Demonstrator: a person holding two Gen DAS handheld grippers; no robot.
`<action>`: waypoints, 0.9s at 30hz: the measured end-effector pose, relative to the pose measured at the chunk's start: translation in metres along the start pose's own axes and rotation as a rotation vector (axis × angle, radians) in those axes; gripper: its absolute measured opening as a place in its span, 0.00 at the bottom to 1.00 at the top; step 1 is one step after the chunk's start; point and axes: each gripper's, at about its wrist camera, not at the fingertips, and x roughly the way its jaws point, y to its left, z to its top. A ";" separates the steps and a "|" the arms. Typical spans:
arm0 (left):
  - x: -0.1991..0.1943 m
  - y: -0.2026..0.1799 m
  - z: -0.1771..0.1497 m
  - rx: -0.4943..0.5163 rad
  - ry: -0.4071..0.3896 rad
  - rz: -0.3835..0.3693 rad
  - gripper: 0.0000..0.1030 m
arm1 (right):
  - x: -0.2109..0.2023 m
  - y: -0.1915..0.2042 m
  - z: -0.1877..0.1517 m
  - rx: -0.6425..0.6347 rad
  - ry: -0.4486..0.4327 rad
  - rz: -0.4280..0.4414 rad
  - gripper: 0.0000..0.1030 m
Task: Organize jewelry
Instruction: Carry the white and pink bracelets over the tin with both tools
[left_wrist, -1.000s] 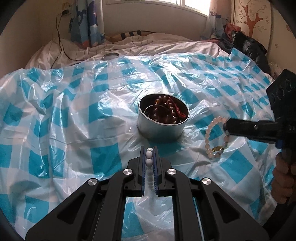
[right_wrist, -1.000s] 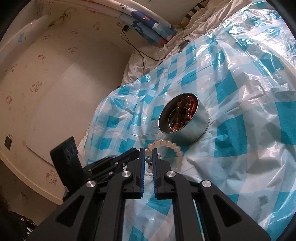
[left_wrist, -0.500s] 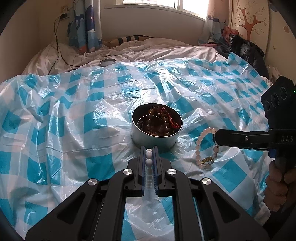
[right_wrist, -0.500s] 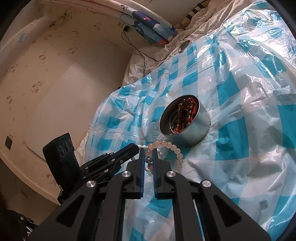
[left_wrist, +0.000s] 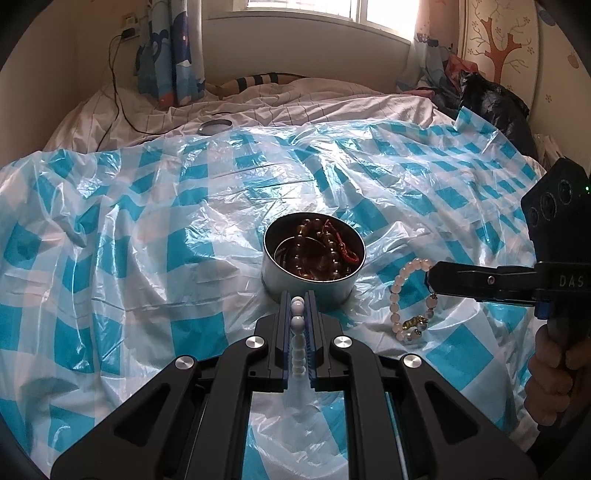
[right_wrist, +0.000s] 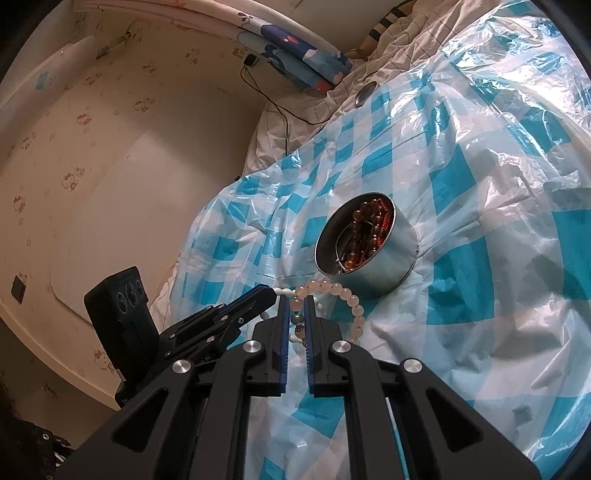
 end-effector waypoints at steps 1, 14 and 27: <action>-0.001 0.000 -0.001 0.001 0.000 0.001 0.06 | 0.000 0.000 0.000 0.001 -0.001 0.001 0.08; 0.002 0.001 0.006 -0.011 -0.019 -0.007 0.06 | -0.005 0.002 0.007 -0.002 -0.023 0.011 0.08; 0.000 0.005 0.022 -0.053 -0.069 -0.044 0.06 | -0.004 0.013 0.026 -0.021 -0.060 0.028 0.09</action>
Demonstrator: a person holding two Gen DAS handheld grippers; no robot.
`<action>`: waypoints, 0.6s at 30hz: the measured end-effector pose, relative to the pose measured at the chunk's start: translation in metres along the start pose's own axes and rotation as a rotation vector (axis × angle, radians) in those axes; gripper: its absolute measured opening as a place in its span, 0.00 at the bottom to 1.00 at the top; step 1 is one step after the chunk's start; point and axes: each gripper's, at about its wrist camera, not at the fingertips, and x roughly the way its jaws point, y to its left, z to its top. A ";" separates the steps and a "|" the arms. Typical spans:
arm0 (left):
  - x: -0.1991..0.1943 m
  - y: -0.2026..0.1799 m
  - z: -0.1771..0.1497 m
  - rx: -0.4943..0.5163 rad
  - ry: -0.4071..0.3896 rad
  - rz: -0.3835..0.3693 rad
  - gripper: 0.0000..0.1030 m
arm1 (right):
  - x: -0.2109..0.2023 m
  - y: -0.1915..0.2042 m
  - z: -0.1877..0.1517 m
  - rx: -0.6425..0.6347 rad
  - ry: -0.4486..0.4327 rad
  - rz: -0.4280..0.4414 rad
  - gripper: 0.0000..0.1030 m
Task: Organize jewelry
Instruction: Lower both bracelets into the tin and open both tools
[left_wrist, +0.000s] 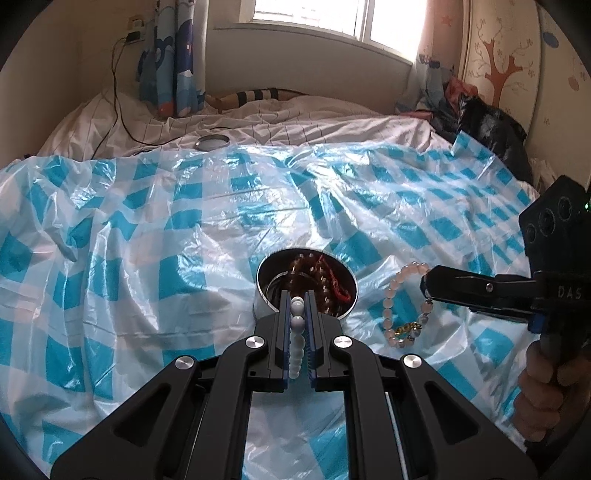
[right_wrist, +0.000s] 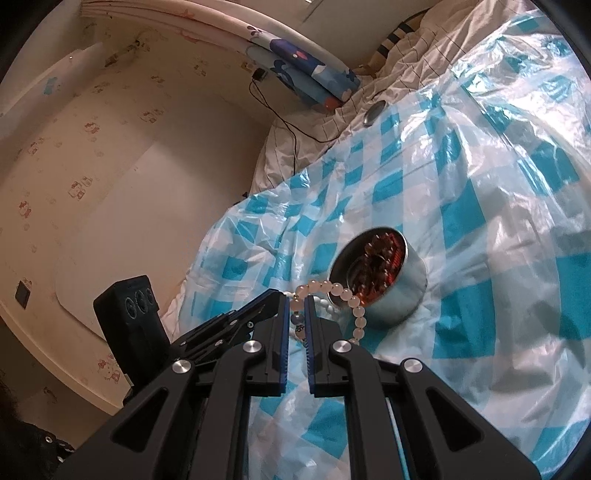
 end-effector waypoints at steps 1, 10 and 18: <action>0.000 0.002 0.003 -0.012 -0.007 -0.012 0.06 | 0.001 0.001 0.003 -0.002 -0.005 0.002 0.09; 0.016 0.025 0.024 -0.161 -0.084 -0.184 0.06 | 0.009 0.008 0.029 -0.005 -0.056 0.025 0.09; 0.075 0.047 0.013 -0.334 0.056 -0.198 0.08 | 0.066 -0.003 0.040 -0.035 0.089 -0.120 0.09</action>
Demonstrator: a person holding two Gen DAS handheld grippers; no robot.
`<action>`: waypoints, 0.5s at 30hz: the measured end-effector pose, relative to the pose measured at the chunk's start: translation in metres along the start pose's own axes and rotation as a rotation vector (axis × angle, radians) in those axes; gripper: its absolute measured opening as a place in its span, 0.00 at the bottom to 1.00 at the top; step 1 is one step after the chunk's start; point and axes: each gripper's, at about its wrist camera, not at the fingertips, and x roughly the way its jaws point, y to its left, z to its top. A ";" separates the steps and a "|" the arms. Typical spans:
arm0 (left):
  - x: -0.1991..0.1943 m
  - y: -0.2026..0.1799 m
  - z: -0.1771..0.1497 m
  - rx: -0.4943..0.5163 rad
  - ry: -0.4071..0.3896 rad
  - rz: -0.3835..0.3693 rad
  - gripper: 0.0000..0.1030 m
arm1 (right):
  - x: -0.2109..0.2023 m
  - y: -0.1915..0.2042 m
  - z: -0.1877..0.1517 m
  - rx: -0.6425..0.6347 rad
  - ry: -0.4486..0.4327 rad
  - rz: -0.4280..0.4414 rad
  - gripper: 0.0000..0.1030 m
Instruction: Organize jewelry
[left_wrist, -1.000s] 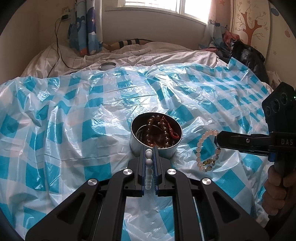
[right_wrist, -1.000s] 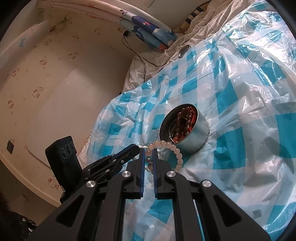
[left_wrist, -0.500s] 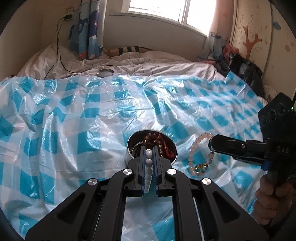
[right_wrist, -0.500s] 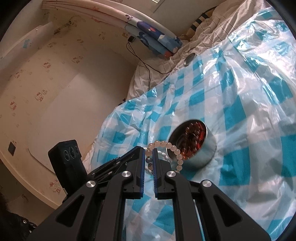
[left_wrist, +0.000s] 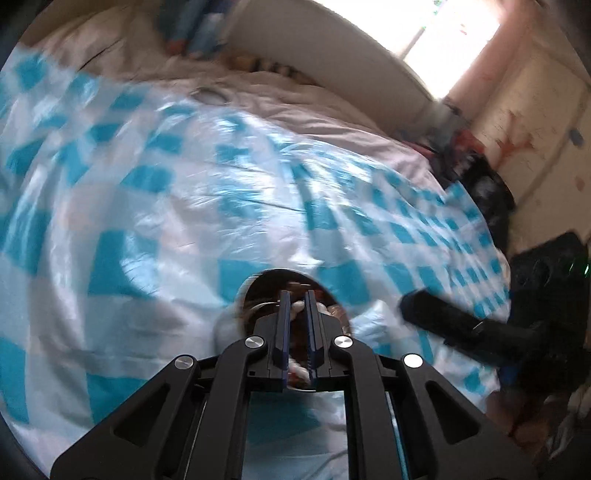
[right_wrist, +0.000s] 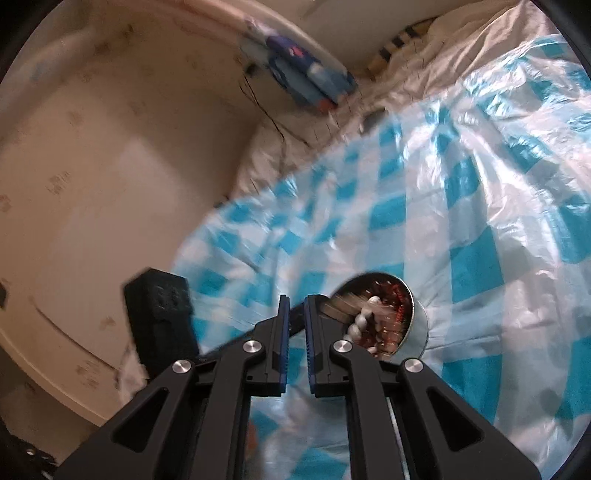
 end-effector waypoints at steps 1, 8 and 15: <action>-0.004 0.004 0.001 -0.019 -0.013 0.024 0.08 | 0.009 -0.003 -0.001 0.006 0.025 -0.016 0.09; -0.031 0.022 0.009 -0.084 -0.094 0.061 0.24 | -0.011 -0.020 -0.003 0.072 -0.050 -0.100 0.28; -0.029 0.023 0.005 -0.087 -0.066 0.060 0.31 | -0.007 -0.025 -0.021 0.080 0.044 -0.151 0.29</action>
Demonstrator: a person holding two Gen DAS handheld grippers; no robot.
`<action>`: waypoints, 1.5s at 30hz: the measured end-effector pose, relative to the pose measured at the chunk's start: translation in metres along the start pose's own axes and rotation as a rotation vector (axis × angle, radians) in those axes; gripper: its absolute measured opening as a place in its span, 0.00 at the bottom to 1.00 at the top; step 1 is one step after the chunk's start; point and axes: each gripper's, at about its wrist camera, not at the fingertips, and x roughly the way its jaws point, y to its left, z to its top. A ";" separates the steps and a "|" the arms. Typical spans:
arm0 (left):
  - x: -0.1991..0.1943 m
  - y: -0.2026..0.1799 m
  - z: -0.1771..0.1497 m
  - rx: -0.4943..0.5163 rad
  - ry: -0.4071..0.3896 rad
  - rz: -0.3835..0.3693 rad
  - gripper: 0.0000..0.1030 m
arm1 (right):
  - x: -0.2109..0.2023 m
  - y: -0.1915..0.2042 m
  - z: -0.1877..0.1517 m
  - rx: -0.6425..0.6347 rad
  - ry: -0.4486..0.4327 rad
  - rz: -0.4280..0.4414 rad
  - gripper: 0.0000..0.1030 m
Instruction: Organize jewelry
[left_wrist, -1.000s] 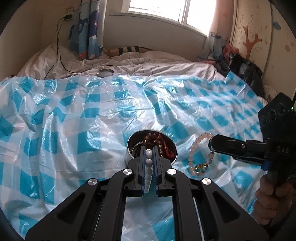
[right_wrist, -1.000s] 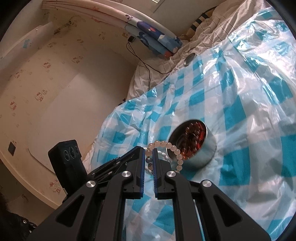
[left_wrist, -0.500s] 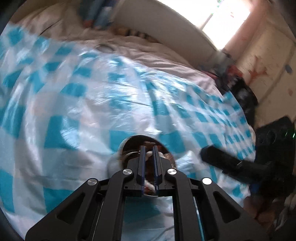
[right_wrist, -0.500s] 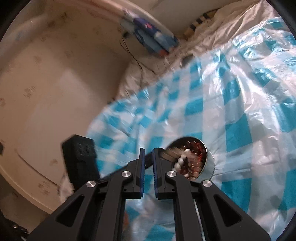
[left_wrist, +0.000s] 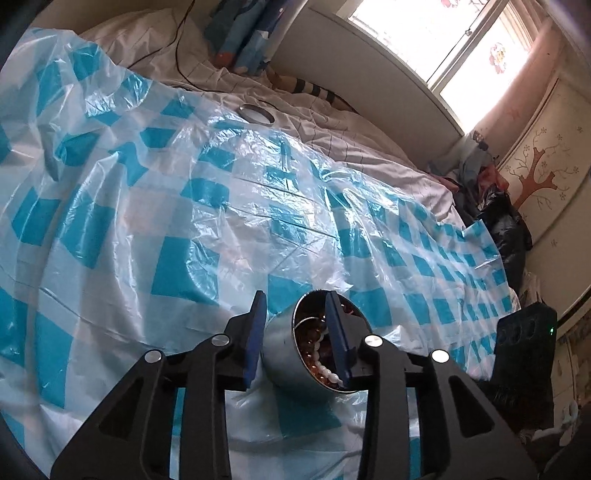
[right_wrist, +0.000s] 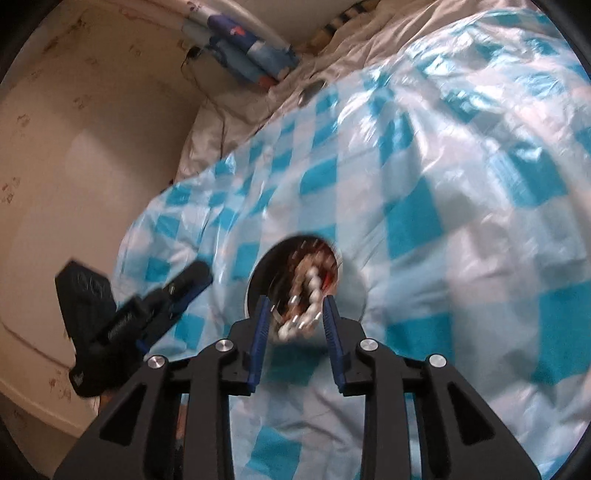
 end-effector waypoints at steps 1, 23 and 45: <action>0.000 -0.001 -0.001 0.001 0.002 -0.001 0.32 | 0.005 0.003 -0.001 -0.011 0.016 0.011 0.29; -0.054 -0.023 -0.069 0.260 -0.058 0.280 0.71 | -0.019 0.065 -0.057 -0.410 -0.150 -0.495 0.91; -0.132 -0.029 -0.138 0.205 -0.123 0.367 0.87 | -0.086 0.097 -0.166 -0.408 -0.292 -0.581 0.93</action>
